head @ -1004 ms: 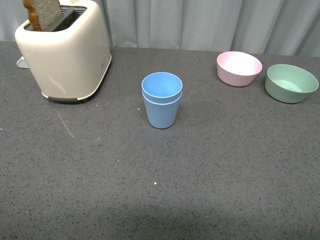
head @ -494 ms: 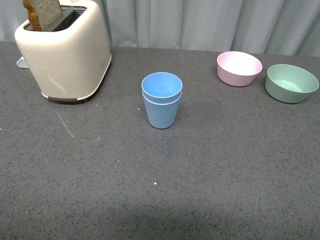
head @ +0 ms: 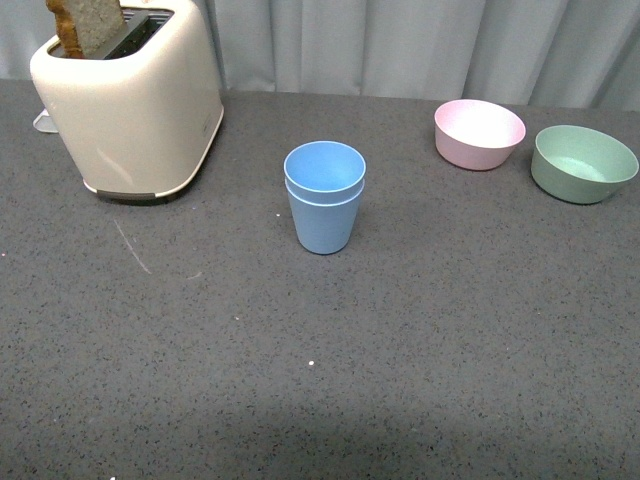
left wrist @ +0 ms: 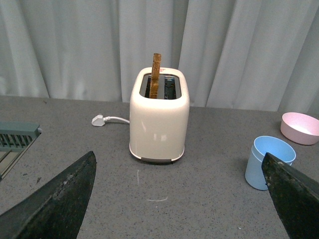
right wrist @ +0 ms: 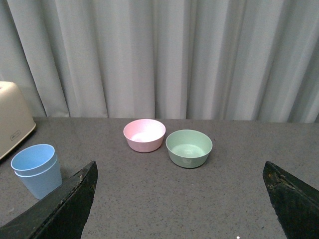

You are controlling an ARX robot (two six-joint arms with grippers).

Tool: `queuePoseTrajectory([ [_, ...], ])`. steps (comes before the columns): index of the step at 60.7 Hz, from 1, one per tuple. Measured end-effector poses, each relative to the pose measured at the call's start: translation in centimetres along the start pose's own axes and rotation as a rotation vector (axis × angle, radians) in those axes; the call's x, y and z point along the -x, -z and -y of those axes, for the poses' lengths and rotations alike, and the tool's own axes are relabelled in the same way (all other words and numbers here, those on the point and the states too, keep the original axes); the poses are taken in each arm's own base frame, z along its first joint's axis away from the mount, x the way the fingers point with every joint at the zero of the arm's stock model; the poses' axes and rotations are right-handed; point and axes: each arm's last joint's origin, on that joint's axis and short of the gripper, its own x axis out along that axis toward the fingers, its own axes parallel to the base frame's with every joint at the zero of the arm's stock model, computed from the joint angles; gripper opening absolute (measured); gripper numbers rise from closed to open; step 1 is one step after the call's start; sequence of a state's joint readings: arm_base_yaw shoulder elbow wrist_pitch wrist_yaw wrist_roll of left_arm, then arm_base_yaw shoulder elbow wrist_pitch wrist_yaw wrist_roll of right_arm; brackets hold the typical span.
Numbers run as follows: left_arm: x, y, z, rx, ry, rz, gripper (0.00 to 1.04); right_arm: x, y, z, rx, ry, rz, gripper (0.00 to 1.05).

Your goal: Stack blue cups with both arms

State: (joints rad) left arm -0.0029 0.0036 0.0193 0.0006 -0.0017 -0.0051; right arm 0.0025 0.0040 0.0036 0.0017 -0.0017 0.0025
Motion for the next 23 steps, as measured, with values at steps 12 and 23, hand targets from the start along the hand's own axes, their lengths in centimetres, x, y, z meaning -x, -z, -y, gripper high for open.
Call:
queuePoseTrajectory([
  [12, 0.0, 0.0, 0.0, 0.0, 0.0, 0.0, 0.98, 0.0, 0.0, 0.0, 0.0, 0.0, 0.0, 0.95],
  [23, 0.0, 0.0, 0.0, 0.0, 0.0, 0.0, 0.98, 0.0, 0.0, 0.0, 0.0, 0.0, 0.0, 0.95],
])
